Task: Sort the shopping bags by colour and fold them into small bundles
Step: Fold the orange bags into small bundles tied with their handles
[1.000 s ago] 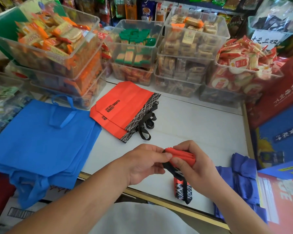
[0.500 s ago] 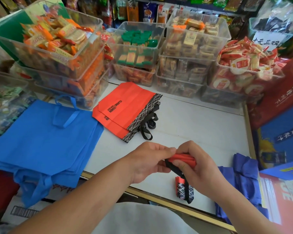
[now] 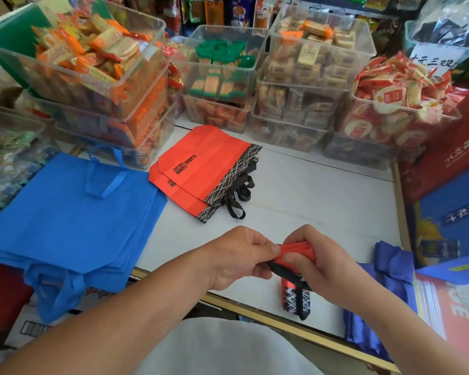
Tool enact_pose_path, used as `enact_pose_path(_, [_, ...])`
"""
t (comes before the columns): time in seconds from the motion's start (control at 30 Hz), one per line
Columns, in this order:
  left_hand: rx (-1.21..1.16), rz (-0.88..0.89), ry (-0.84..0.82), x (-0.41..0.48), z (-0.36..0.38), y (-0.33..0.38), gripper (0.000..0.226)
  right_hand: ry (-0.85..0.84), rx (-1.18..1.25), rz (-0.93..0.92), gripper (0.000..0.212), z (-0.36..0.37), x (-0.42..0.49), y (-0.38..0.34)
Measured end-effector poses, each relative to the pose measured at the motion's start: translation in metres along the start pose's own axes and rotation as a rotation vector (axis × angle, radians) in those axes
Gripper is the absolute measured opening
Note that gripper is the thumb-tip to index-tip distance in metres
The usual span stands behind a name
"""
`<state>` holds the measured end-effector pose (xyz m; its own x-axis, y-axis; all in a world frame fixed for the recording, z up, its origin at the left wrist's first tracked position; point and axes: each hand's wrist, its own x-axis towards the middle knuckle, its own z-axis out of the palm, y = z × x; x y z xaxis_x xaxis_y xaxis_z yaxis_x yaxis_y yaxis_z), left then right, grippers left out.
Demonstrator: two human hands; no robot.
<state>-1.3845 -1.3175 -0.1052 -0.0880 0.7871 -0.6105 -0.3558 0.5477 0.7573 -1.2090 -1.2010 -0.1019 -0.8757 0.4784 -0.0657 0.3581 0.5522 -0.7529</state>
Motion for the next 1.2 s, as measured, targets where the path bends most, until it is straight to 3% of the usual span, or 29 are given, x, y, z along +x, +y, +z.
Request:
enact_pose_path(0.13, [0.459,0.138,0.211,0.003,0.005,0.000,0.013,-0.022,-0.168,-0.095,0.038,0.005,0.006,0.002])
enact_pose_path(0.23, [0.620,0.271,0.272,0.005,0.009,0.002,0.007,-0.018,-0.178,-0.123,0.042,0.004,0.010,0.002])
enact_pose_path(0.37, [0.511,0.281,0.284,0.008,0.007,-0.002,0.006,-0.058,-0.095,0.000,0.025,0.000,0.010,0.005])
enact_pose_path(0.47, [0.436,0.274,0.320,0.011,0.000,-0.001,0.007,0.065,0.074,0.112,0.024,0.000,0.006,0.011])
enact_pose_path(0.7, [0.440,0.268,0.330,0.020,0.004,0.007,0.013,0.138,0.018,0.063,0.021,0.019,0.009,0.013])
enact_pose_path(0.83, [0.463,0.393,0.306,0.028,0.002,0.008,0.009,0.272,0.196,0.280,0.012,0.013,0.009,0.023])
enact_pose_path(0.93, [0.420,0.368,0.209,0.033,0.004,0.001,0.027,0.328,0.507,0.436,0.006,0.015,0.010,0.026])
enact_pose_path(1.03, [0.372,0.357,0.266,0.041,0.010,-0.005,0.028,0.349,0.677,0.464,0.011,0.016,0.010,0.025])
enact_pose_path(1.2, [0.326,0.334,0.224,0.060,0.016,-0.016,0.026,0.300,0.716,0.481,0.014,0.018,0.006,0.034])
